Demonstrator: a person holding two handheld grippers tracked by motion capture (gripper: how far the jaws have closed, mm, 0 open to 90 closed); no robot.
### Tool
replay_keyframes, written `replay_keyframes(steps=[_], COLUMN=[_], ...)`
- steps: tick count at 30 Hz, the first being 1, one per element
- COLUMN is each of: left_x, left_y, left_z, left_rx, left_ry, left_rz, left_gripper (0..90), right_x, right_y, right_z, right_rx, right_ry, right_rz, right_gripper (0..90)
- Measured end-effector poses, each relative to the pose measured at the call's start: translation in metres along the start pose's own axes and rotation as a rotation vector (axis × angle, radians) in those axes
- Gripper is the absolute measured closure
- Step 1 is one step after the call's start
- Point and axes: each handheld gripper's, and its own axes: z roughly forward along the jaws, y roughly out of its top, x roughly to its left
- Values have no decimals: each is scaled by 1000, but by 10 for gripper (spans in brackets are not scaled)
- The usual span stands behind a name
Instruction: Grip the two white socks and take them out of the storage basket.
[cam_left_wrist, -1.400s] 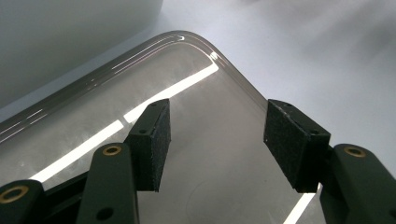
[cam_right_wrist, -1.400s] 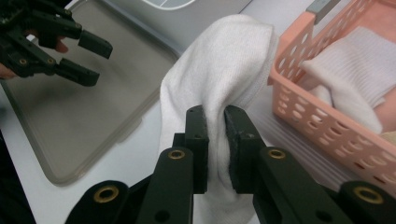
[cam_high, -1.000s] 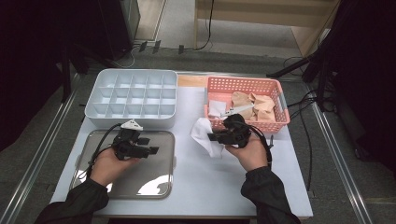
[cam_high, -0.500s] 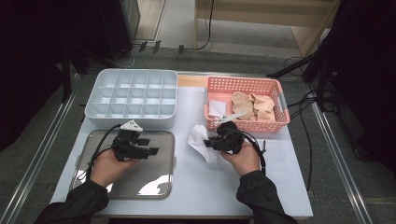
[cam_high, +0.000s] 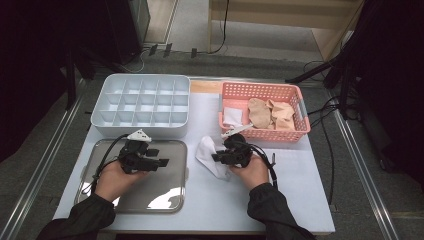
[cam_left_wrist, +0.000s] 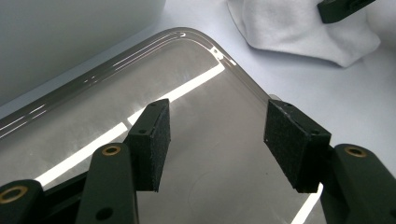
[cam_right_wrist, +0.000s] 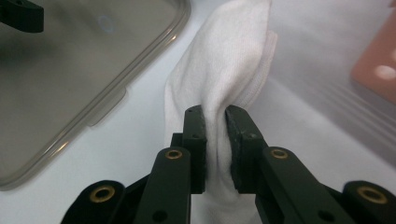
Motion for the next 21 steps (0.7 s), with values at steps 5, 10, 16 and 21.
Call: replay_keyframes(steps=[5,10,16,21], left_x=[0,1,1,0], left_y=[-2,-4,-5,-6], left_z=[-1,-3,-3,-3], left_rx=[-2,-1,3,5], left_ry=[3,7,9,11], left_rz=[-3,-7,-7,-7], left_gripper=[425,424,423,423], right_x=[1,1,-2,-3], right_y=[0,1,1,3], right_z=[9,15,20,20], right_rx=[29,43,42,44], right_ry=[-6,-1,7,13], right_rz=[-4,-3,-7,-3], right_gripper=[800,795,781,679])
